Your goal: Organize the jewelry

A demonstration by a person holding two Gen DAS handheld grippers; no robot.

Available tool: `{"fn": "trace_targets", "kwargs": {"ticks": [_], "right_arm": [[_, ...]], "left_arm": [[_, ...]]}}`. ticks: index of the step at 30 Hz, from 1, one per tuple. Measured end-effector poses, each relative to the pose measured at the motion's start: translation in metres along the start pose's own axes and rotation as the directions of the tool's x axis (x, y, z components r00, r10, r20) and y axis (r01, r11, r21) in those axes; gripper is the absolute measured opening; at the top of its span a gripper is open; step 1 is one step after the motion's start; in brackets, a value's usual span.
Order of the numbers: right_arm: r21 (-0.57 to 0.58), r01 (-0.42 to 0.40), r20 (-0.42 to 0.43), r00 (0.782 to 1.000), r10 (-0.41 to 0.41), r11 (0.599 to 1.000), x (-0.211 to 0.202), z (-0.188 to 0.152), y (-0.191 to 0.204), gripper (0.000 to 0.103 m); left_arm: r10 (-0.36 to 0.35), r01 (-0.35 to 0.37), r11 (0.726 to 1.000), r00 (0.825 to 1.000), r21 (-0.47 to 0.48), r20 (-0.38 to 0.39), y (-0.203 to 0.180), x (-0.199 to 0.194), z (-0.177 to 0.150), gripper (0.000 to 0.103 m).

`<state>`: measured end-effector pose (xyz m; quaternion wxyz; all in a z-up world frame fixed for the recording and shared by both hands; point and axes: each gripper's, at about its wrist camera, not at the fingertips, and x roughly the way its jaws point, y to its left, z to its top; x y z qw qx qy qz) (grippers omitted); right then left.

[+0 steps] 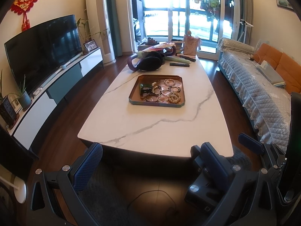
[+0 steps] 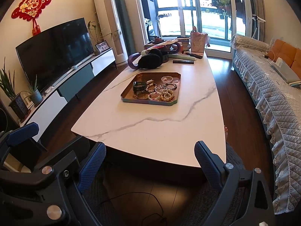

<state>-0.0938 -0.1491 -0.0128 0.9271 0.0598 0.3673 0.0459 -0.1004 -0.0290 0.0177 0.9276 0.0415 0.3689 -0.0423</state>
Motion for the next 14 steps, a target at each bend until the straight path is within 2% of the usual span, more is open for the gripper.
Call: {"fn": "trace_targets", "kwargs": {"ticks": [14], "right_arm": [[0.0, -0.007, -0.016, 1.0, 0.007, 1.0, 0.0042, -0.0014, 0.0001, 0.094]], "left_arm": [[0.005, -0.005, 1.0, 1.0, -0.005, -0.021, 0.0048, 0.0006, 0.0011, 0.103]]}}
